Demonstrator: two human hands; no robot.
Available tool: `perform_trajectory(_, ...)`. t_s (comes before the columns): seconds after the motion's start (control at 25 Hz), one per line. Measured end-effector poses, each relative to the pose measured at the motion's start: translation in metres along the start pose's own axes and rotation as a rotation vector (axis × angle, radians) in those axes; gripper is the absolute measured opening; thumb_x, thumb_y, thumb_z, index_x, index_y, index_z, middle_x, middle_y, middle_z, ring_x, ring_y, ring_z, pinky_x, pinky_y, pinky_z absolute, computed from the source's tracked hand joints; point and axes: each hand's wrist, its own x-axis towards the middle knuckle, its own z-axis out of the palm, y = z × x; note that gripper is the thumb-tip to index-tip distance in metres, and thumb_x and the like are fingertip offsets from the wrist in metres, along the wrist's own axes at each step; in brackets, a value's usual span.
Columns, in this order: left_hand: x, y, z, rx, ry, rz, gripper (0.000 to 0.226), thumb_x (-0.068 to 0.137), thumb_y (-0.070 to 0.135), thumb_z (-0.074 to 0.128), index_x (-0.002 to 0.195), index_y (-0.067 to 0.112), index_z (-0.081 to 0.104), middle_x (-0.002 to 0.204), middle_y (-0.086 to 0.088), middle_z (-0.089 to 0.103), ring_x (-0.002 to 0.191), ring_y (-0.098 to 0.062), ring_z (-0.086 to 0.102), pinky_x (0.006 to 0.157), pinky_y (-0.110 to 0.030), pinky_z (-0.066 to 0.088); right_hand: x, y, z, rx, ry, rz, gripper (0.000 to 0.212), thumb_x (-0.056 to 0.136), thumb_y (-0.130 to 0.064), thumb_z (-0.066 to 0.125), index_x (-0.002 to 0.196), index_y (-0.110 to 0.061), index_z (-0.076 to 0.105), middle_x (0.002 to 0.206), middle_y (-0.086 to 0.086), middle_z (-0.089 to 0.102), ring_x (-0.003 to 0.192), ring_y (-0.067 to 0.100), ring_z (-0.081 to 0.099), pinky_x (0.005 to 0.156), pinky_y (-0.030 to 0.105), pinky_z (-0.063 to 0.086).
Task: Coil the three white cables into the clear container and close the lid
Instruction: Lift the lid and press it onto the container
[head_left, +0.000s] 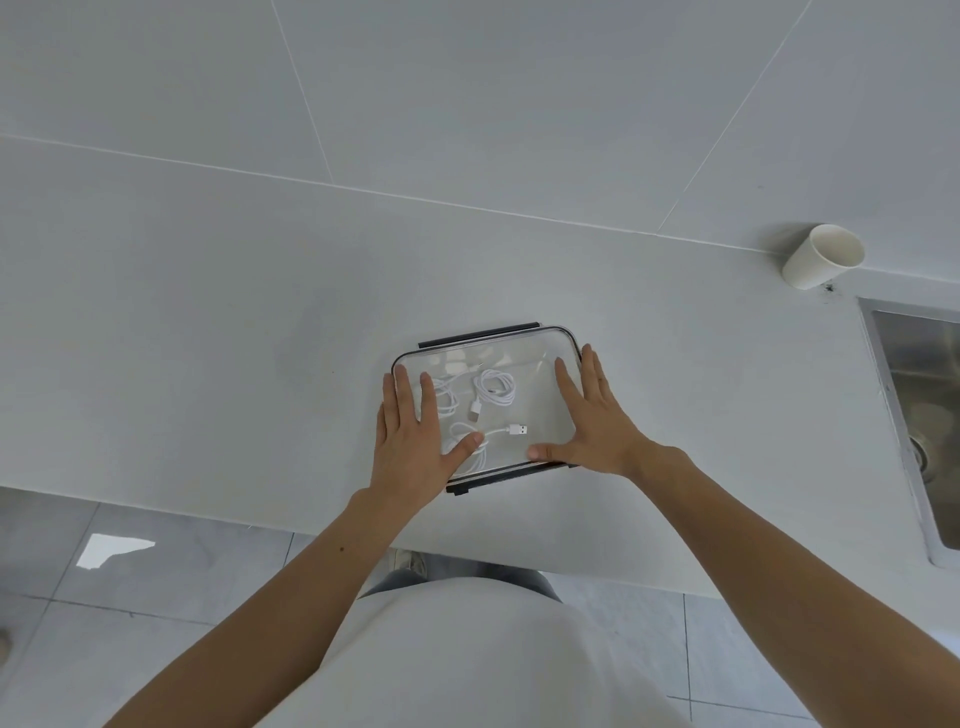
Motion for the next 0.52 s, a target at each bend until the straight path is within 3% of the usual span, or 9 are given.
perform_trajectory(0.16,0.022,-0.001,-0.022,0.101,-0.076,0.147,0.124,0.063,0.093,0.013,0.154,0.011,-0.006,0.162,-0.014,-0.014,0.149,-0.033,-0.012,0.119,-0.048,-0.002,-0.005,0.005,-0.001,-0.073,-0.042,-0.051,0.144,0.057,-0.084,0.065,0.151,-0.026,-0.028,0.154,0.010,-0.044,0.142,0.025,-0.040,0.121,0.044,-0.001)
perform_trajectory(0.36,0.059,-0.002,-0.046,0.159,-0.260,0.292,0.136,0.061,0.090,0.049,0.152,0.016,-0.017,0.161,-0.013,-0.019,0.149,-0.027,-0.017,0.121,-0.043,-0.006,-0.013,0.006,0.001,-0.161,-0.029,-0.094,0.146,0.059,-0.080,0.070,0.152,-0.021,-0.026,0.154,0.014,-0.041,0.143,0.030,-0.038,0.121,0.044,0.010)
perform_trajectory(0.52,0.076,0.006,-0.051,0.194,-0.327,0.314,0.146,0.052,0.089,0.061,0.153,0.015,-0.015,0.162,-0.017,-0.003,0.150,-0.030,-0.005,0.122,-0.044,0.001,-0.020,0.007,0.006,-0.180,0.028,-0.124,0.138,0.066,-0.078,0.066,0.154,-0.019,-0.022,0.156,0.016,-0.037,0.145,0.032,-0.034,0.120,0.044,0.019)
